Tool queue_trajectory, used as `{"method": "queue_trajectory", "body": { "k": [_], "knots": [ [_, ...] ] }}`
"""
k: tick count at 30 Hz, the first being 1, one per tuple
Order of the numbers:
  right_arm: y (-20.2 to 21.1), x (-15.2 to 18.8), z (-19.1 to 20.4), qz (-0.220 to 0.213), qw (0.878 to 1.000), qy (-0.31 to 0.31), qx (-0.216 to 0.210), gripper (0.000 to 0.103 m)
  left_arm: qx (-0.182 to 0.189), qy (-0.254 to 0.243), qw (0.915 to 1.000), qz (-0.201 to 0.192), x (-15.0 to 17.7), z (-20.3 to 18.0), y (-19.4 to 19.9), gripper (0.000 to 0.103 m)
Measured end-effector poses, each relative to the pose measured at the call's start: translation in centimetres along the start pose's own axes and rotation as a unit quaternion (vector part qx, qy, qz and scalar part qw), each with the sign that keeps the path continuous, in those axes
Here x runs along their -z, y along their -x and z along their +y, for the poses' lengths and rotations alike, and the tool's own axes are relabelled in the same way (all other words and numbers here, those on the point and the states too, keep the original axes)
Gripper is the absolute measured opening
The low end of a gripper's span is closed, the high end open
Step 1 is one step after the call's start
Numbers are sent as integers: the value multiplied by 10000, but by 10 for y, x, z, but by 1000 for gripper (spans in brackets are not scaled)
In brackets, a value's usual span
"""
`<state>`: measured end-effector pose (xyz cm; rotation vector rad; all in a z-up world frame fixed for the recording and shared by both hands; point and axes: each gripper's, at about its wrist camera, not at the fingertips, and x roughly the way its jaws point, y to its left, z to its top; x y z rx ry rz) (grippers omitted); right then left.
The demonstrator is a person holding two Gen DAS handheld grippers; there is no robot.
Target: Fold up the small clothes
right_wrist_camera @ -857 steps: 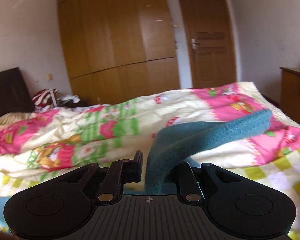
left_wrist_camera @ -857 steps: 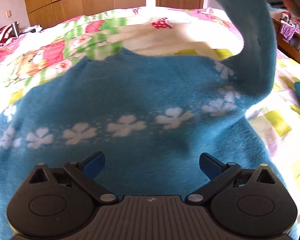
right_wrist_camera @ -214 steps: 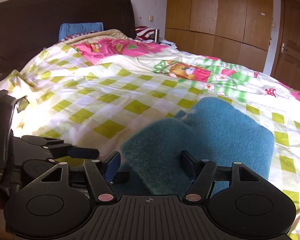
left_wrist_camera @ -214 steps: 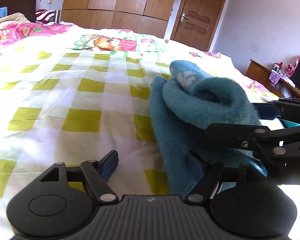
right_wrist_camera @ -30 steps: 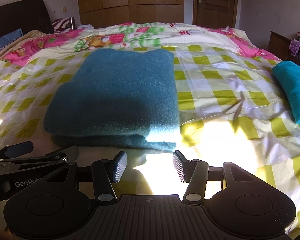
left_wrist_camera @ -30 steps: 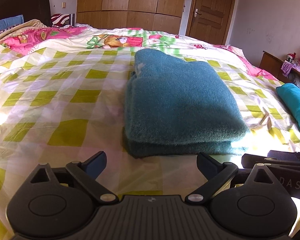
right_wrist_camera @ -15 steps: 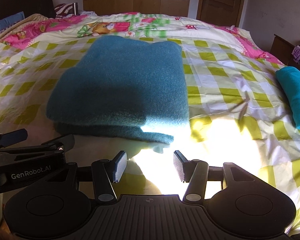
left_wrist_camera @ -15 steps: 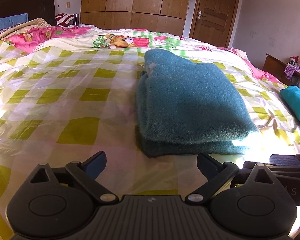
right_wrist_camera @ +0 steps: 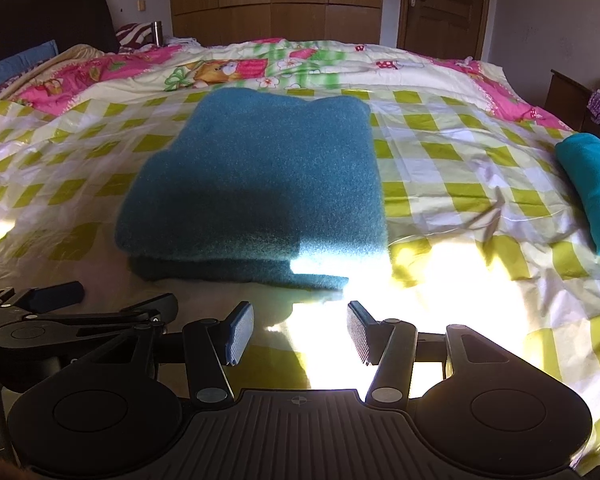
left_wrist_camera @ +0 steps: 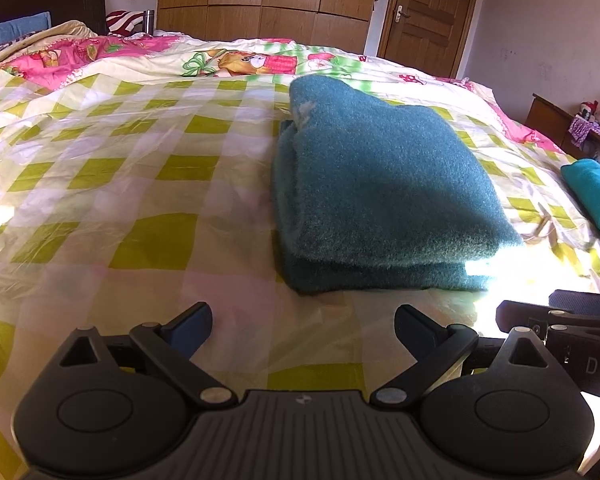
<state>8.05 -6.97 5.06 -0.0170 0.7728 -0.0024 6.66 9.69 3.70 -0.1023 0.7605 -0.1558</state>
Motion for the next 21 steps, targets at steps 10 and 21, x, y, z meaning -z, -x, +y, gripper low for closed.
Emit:
{"method": "queue_trajectory", "body": {
  "k": [10, 21],
  "knots": [
    [-1, 15, -33, -18, 9997, -248, 34, 55, -662, -323, 9966, 368, 1, -44, 11, 103],
    [3, 28, -56, -152, 9977, -618, -224, 55, -1388, -843, 9865, 227, -7, -79, 31, 103]
  ]
}}
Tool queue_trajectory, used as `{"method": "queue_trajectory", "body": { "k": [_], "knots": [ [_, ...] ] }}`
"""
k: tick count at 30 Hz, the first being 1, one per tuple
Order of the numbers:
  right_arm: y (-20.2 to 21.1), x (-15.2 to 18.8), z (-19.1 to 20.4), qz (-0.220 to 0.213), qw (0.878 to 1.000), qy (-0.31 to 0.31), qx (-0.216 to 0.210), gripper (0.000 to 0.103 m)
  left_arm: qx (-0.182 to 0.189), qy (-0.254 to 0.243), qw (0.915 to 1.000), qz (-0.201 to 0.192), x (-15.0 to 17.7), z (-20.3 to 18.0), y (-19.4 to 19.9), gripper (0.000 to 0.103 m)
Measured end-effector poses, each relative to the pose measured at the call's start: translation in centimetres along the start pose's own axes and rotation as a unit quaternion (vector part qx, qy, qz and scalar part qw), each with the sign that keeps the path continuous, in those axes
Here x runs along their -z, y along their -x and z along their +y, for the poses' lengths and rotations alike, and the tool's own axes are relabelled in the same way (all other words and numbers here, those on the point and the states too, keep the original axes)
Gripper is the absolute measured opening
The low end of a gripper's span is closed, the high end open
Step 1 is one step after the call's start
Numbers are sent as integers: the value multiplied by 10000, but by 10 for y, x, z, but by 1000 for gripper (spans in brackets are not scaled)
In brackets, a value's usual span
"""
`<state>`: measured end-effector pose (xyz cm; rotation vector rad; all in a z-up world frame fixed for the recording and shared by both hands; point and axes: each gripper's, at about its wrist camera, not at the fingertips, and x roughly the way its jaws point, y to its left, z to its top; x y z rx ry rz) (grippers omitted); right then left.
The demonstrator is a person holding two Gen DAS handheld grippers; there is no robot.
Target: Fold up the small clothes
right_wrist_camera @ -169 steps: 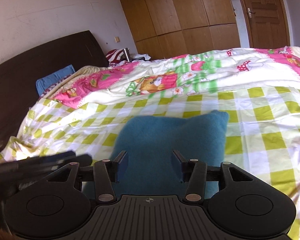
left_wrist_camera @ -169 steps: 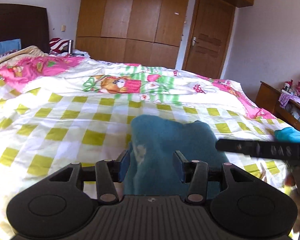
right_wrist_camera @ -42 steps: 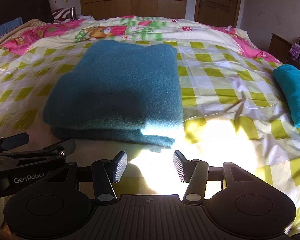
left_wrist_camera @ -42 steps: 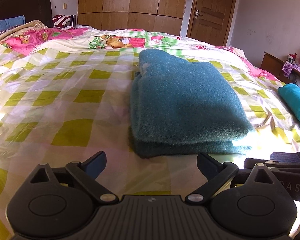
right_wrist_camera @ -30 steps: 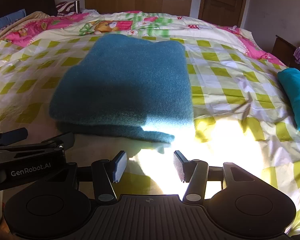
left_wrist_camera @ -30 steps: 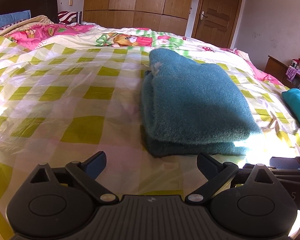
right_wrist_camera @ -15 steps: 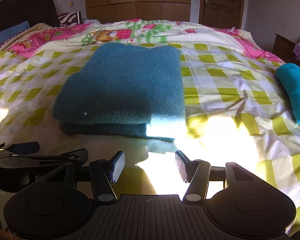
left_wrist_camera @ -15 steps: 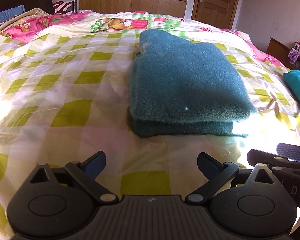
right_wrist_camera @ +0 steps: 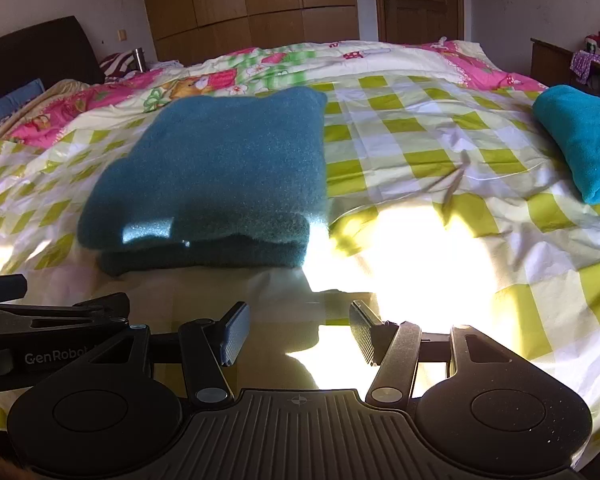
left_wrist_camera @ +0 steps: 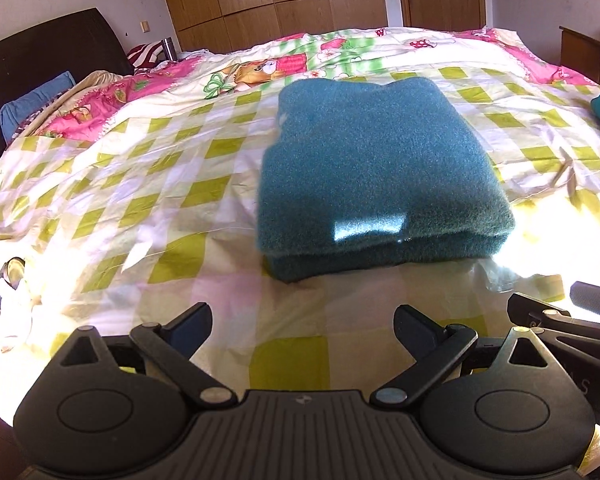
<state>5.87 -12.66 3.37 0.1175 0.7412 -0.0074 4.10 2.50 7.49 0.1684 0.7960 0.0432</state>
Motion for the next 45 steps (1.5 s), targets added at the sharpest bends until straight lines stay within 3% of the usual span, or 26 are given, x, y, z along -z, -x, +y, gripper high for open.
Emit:
{"method": "queue_trajectory", "body": {
  "k": [45],
  "knots": [
    [5, 9, -11, 40, 9995, -304, -112, 55, -146, -194, 9996, 168, 6, -14, -1, 103]
  ]
}}
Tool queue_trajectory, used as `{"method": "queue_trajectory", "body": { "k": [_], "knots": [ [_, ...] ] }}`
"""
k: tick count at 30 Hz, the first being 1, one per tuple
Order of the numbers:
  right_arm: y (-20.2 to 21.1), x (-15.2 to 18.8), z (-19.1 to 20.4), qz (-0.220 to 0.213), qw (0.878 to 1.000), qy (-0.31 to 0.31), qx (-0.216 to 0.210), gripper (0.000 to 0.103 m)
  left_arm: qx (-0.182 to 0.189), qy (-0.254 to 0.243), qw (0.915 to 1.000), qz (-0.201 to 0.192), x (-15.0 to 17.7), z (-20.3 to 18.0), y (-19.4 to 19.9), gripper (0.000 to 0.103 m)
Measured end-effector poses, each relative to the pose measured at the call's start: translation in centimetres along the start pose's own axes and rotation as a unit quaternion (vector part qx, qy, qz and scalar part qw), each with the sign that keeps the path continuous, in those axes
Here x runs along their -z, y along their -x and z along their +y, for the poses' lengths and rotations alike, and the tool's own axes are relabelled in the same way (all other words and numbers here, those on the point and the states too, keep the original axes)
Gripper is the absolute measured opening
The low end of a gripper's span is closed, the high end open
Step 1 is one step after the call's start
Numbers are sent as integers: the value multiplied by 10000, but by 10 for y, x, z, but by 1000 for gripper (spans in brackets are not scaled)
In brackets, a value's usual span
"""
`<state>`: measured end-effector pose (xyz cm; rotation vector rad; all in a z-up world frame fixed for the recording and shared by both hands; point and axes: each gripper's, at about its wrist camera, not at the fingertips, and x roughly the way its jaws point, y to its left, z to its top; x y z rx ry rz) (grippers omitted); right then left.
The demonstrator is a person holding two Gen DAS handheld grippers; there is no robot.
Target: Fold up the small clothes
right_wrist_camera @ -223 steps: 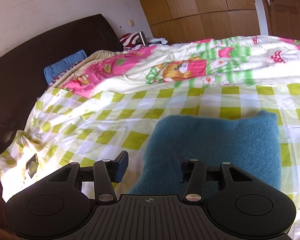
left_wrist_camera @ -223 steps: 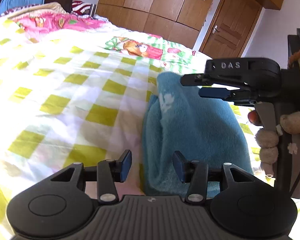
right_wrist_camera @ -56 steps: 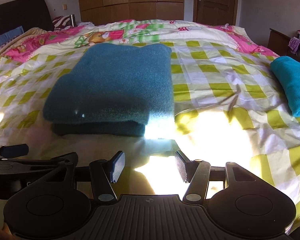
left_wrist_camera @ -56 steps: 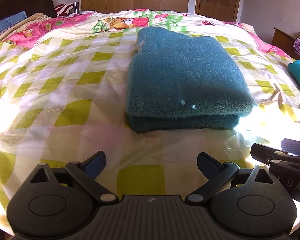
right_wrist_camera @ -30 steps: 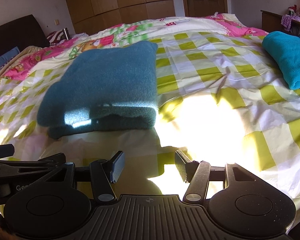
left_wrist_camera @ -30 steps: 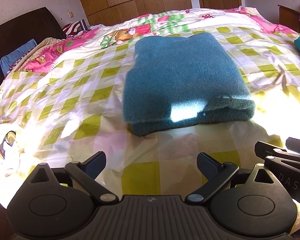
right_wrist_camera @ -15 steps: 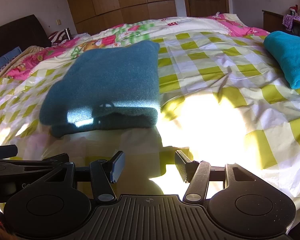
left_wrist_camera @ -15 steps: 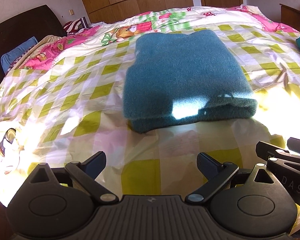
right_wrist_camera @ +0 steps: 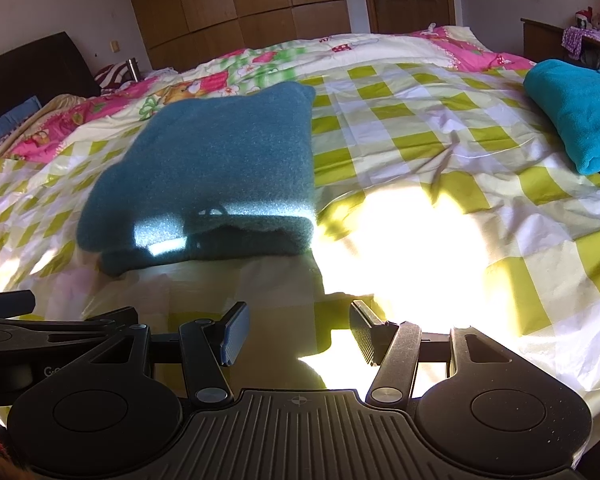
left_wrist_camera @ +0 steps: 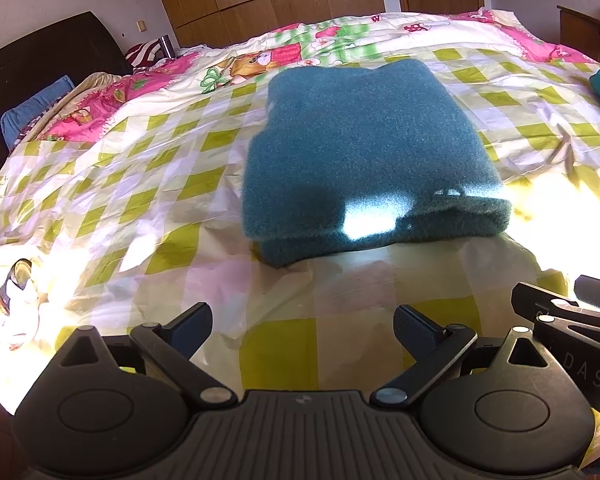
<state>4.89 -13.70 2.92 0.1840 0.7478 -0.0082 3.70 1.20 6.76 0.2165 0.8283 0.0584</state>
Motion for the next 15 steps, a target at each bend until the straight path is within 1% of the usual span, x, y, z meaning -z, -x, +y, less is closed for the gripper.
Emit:
{"method": "queue_trajectory", "body": {
  "k": [15],
  "knots": [
    [2, 1, 1, 4, 10000, -30, 9, 55, 3, -5, 10000, 1, 0, -2, 1, 103]
  ]
}}
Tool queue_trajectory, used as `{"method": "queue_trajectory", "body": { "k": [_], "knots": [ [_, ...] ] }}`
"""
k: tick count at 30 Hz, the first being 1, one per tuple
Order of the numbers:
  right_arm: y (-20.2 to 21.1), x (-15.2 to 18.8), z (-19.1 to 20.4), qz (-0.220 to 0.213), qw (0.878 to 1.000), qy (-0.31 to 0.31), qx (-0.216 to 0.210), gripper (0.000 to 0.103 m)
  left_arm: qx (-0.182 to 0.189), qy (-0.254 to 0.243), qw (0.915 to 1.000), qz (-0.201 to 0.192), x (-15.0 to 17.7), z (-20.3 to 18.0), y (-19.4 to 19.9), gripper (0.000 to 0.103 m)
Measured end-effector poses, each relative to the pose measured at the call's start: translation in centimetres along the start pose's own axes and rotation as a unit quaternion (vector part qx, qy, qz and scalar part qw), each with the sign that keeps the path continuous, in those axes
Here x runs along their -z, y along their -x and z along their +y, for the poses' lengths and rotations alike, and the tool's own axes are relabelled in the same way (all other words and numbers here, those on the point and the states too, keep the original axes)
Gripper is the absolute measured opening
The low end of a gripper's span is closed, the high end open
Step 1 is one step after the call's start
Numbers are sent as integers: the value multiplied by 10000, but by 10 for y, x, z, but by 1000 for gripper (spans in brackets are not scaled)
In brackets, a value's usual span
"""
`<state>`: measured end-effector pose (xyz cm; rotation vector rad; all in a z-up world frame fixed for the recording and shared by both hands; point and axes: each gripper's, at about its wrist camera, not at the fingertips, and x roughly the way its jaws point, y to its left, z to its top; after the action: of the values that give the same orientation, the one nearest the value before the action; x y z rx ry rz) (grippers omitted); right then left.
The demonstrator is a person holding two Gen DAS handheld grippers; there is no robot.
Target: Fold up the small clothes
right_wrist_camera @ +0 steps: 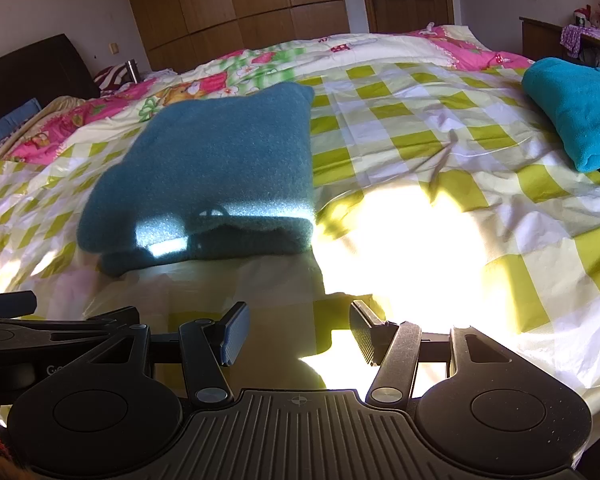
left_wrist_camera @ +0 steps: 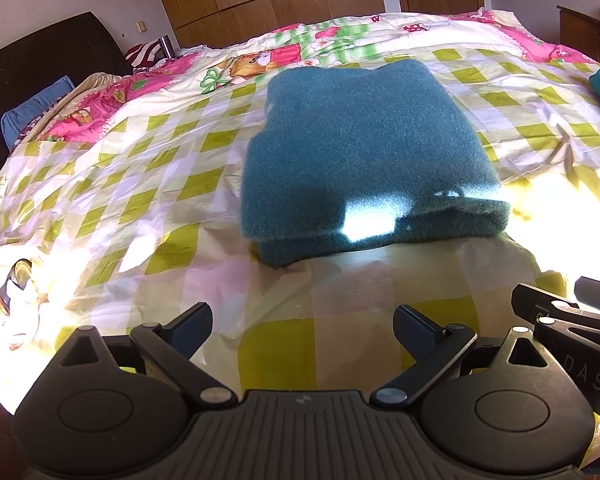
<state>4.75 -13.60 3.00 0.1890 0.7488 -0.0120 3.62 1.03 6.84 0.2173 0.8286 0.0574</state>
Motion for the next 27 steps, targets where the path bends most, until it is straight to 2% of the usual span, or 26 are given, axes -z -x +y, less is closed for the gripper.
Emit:
{"method": "queue_trajectory", "body": {
  "k": [27],
  "knots": [
    [0, 3, 0, 11, 10000, -13, -28, 55, 2, 29, 10000, 16, 4, 2, 0, 103]
  ]
}}
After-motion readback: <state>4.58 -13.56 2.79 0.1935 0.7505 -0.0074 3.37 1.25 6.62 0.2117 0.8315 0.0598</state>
